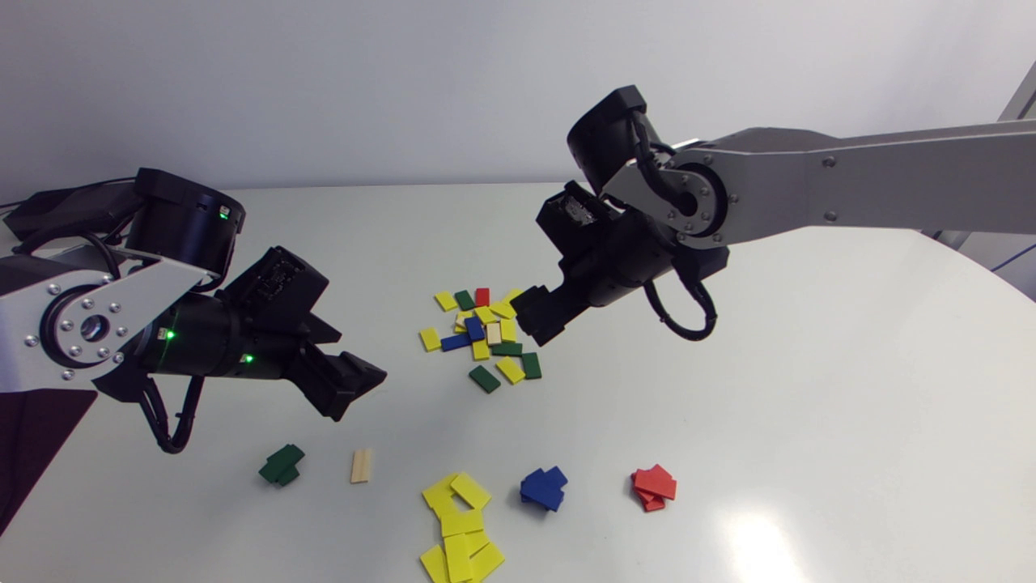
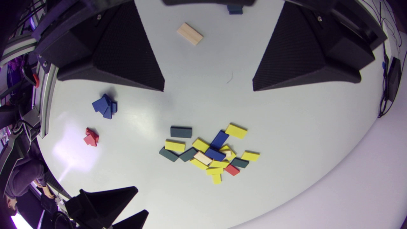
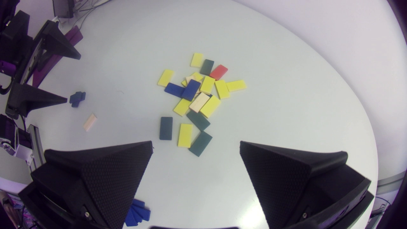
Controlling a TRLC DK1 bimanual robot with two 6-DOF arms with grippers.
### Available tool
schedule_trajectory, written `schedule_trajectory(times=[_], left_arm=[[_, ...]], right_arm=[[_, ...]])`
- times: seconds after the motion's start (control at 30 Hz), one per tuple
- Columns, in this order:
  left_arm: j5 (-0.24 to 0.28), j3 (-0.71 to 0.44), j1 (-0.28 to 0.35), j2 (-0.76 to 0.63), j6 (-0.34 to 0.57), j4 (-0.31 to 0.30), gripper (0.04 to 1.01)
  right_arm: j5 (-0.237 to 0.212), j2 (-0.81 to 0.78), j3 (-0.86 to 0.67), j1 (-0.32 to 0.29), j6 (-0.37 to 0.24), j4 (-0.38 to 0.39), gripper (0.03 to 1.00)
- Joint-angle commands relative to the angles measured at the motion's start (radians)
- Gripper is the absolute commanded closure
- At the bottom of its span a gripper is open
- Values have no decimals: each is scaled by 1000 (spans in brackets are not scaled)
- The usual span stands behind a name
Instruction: Take domino bricks one by one from the mixed stack on the table and place each onto the existing stack of the same color.
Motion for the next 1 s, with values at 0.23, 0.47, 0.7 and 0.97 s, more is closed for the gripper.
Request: schedule_trajectory(times=[0.23,0.47,0.7,0.97], left_arm=[[6,-9,25,18,2,3,56],[8,-15,31,8,5,-6,56],[21,-12,30,-2,4,-18,56],[23,-9,31,-19,7,-41,56]], right_arm=[[-22,132,123,35,-27,-64,97],[-63,255,228,42,-76,-160,97],[-63,353,346,55,-126,-245,97],[-63,456,478,6,-127,-328,97]])
